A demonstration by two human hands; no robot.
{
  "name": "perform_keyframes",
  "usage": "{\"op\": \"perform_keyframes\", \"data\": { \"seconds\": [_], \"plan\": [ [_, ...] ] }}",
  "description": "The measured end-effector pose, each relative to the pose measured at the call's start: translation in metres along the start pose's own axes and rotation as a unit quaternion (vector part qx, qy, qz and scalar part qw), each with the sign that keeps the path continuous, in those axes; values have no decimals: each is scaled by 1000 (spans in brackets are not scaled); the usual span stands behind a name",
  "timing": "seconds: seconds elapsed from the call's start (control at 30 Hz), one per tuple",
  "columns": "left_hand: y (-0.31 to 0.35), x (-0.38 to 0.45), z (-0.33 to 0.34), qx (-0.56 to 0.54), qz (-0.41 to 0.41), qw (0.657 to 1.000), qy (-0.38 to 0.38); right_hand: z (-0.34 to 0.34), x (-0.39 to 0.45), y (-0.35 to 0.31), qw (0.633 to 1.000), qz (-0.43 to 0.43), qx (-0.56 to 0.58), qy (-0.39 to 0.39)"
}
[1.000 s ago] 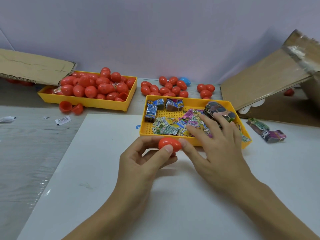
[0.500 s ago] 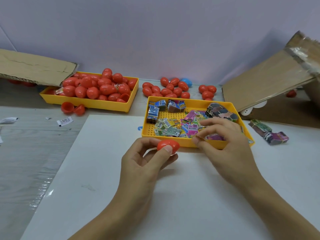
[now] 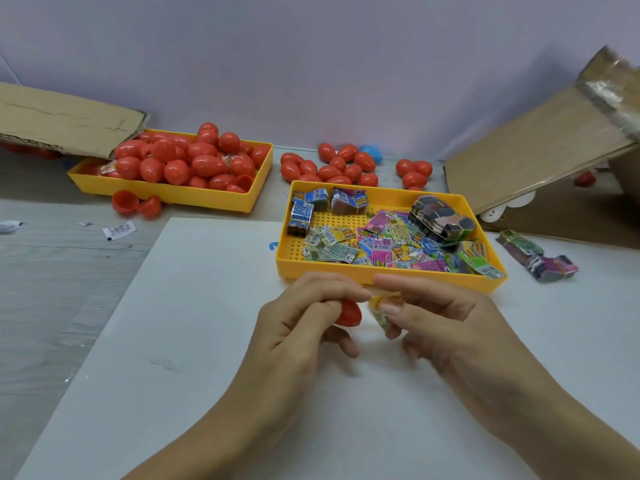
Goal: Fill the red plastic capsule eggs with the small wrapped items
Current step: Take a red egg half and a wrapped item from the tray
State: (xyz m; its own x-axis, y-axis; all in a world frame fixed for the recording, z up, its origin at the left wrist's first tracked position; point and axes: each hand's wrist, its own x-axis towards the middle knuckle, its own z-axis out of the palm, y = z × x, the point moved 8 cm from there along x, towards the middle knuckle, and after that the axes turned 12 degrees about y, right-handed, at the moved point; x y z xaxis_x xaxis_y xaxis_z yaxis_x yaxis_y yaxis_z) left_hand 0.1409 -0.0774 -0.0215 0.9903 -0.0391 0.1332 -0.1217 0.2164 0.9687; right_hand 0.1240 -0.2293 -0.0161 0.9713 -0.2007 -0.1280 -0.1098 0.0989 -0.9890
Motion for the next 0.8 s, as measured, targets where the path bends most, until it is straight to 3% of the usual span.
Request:
{"op": "perform_keyframes", "data": {
  "seconds": [0.23,0.67,0.8],
  "plan": [
    [2,-2,5,79,21,997,-6,2,-7,-3,1000,-22,-13,2],
    [-3,4,-1,26,-18,999,22,-4,-7,-14,997,-57,-48,-9],
    [-1,4,-2,19,-6,1000,21,-3,-11,-25,984,-135,-116,-9]
  ]
}}
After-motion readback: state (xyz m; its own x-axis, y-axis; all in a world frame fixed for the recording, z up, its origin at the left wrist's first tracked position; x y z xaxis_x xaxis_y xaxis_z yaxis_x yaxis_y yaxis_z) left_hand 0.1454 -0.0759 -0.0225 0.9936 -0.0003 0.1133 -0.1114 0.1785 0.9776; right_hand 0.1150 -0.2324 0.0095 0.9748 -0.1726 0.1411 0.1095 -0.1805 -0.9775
